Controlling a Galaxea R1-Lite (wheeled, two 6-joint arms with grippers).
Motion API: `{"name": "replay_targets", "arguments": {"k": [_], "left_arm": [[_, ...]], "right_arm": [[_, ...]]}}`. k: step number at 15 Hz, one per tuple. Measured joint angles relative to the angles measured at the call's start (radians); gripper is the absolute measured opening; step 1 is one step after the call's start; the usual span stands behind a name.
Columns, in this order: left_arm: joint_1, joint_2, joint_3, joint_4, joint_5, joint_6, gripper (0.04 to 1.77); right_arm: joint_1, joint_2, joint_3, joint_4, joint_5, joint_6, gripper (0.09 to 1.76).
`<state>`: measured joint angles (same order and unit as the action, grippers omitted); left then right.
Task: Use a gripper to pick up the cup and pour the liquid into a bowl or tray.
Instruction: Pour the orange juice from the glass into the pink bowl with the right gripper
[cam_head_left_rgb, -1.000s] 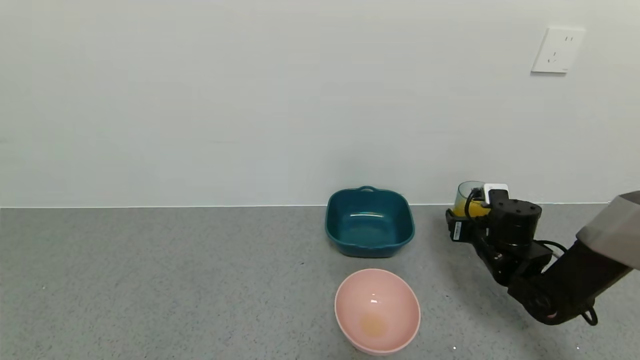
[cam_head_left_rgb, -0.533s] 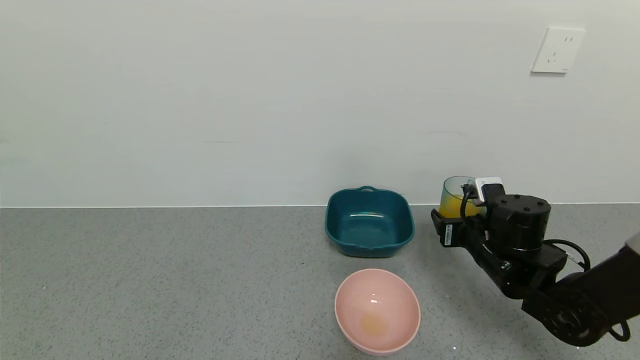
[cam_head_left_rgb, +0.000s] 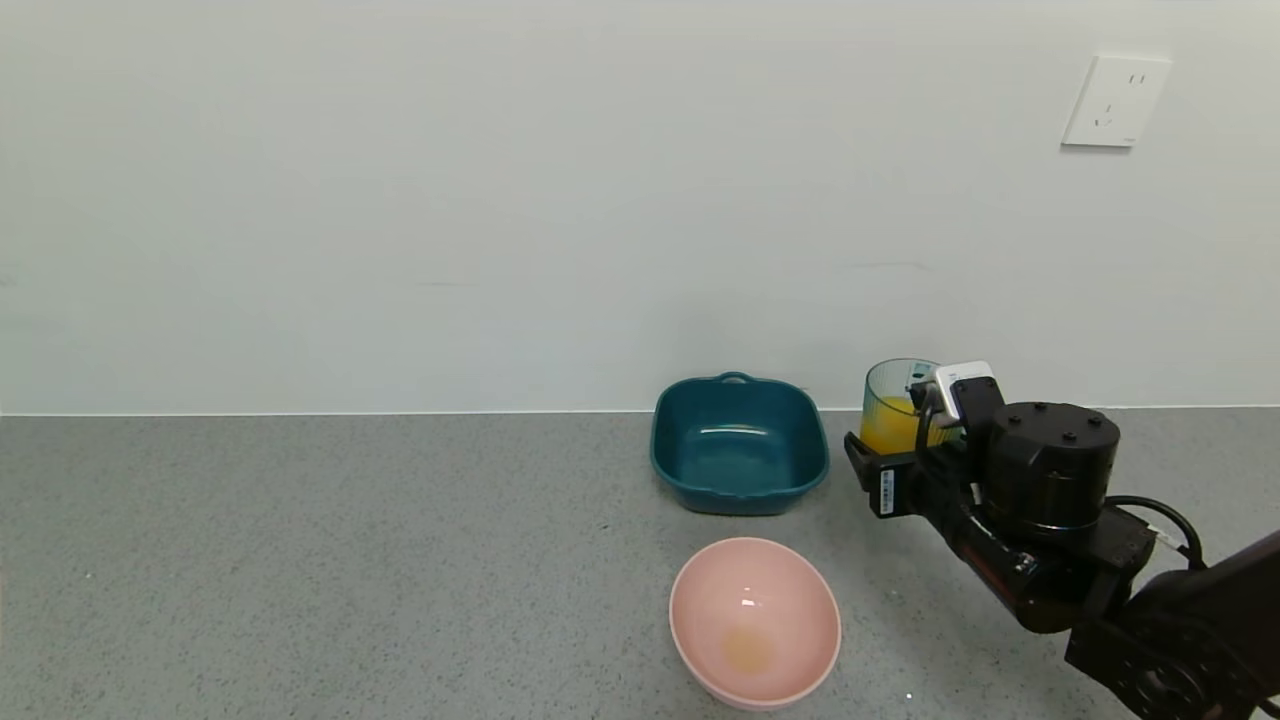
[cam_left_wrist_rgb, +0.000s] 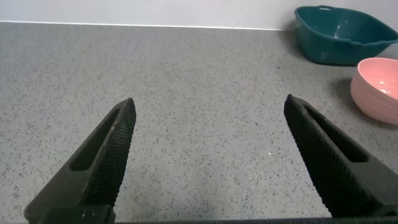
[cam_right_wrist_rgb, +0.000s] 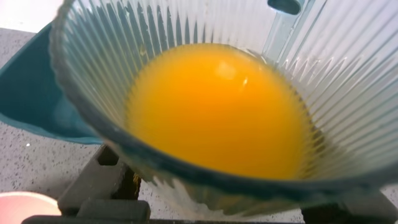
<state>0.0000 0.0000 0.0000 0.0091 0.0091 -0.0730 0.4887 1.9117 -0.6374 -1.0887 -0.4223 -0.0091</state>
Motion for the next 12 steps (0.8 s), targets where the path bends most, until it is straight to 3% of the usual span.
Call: {"name": "replay_targets", "arguments": {"k": [12], "left_arm": [[0.0, 0.0, 0.0, 0.0, 0.0, 0.0, 1.72]], "right_arm": [[0.078, -0.013, 0.072, -0.009, -0.001, -0.123, 1.36]]}}
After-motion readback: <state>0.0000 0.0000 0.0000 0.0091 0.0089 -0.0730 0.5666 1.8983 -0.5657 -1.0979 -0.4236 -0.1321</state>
